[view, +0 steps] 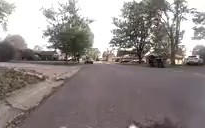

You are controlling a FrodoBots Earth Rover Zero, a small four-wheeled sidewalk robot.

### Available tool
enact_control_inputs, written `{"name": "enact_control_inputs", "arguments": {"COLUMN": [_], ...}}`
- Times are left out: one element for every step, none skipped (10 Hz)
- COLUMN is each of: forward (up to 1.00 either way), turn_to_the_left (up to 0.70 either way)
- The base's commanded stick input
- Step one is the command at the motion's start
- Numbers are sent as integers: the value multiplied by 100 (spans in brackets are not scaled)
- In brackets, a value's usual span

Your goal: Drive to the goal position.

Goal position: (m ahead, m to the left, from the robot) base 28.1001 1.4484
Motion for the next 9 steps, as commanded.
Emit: {"name": "enact_control_inputs", "arguments": {"forward": [100, 100, 100, 100, 100, 100, 100, 100, 100], "turn_to_the_left": [0, 0, 0, 0, 0, 0, 0, 0, 0]}}
